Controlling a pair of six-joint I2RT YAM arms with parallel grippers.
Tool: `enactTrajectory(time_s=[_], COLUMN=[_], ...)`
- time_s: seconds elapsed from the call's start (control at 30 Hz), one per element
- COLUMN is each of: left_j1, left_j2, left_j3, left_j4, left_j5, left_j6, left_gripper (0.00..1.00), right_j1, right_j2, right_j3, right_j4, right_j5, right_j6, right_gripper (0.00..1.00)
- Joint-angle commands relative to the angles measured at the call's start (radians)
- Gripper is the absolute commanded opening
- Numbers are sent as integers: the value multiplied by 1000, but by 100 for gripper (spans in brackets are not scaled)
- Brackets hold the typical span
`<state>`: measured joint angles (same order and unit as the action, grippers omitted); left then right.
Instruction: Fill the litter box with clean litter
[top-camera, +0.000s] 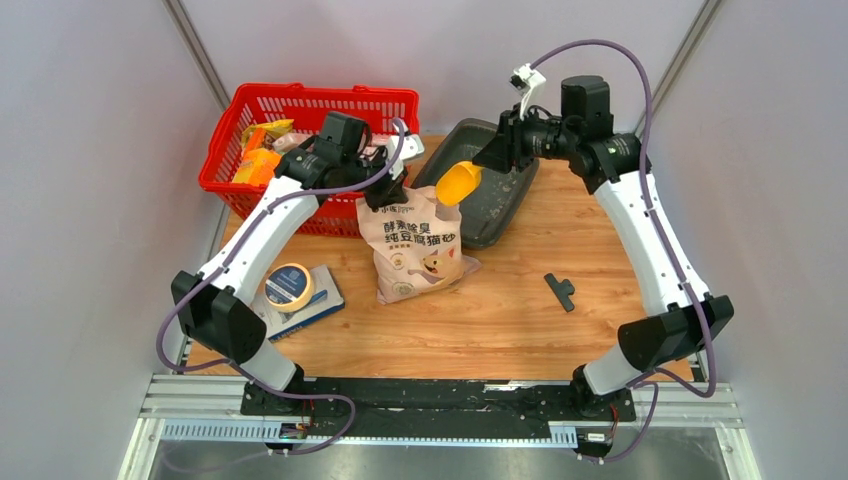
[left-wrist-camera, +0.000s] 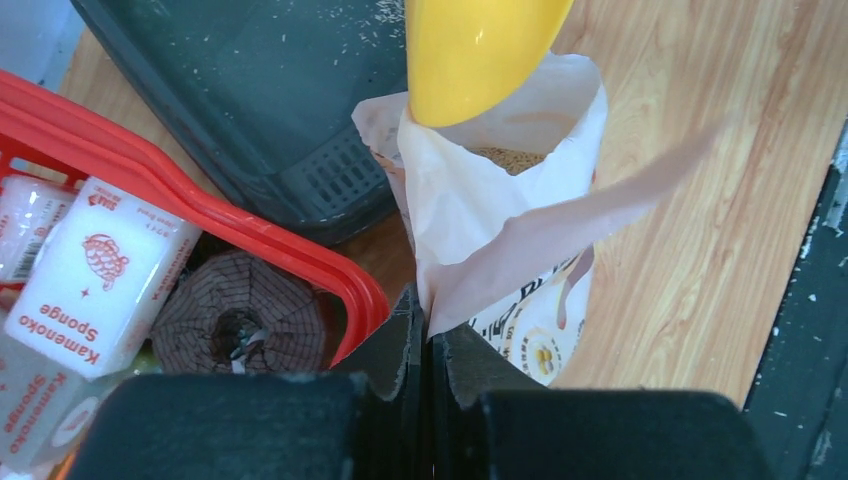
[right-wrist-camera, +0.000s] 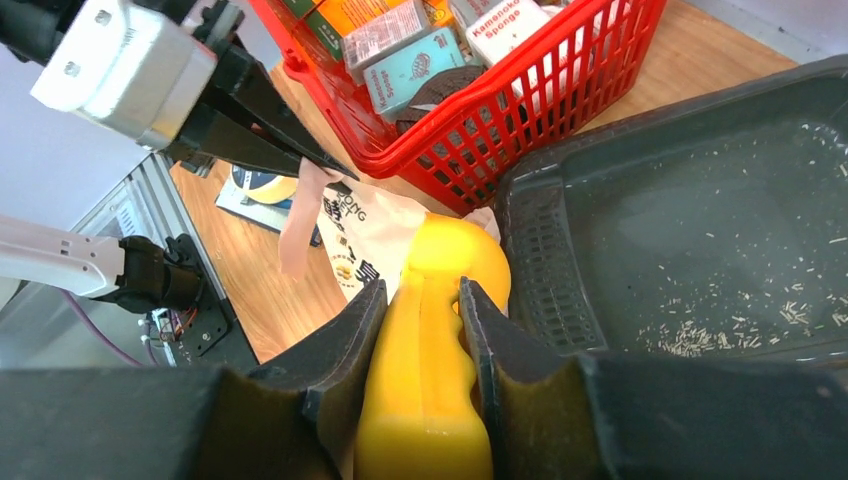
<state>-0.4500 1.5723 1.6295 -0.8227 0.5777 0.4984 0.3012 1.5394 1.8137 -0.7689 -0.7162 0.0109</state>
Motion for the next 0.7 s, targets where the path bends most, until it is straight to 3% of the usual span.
enactTrajectory(time_s=[0.0,0.23,0.37,0.5,0.67], left_j1=[-12,-29,-39,-58,-105], left_j2=[-46,-104,-173,-267,-339], left_j3=[-2,-25,-77,-196,-284], left_j4=[-41,-3,54,277,411], left_j5=[65,90,117,126,50], left_j6=[-15,-92,-147,-323,-371], left_gripper=[1,0,0,0,0], right_j1=[30,64,107,165,223], right_j2=[24,44,51,65,80], right_j3=[30,64,81,81,59], right_j4=[-45,-136,-177,-181,-144], right_j5=[70,167,306,382,389], right_j6=[21,27,43,75,135], right_gripper=[0,0,0,0,0])
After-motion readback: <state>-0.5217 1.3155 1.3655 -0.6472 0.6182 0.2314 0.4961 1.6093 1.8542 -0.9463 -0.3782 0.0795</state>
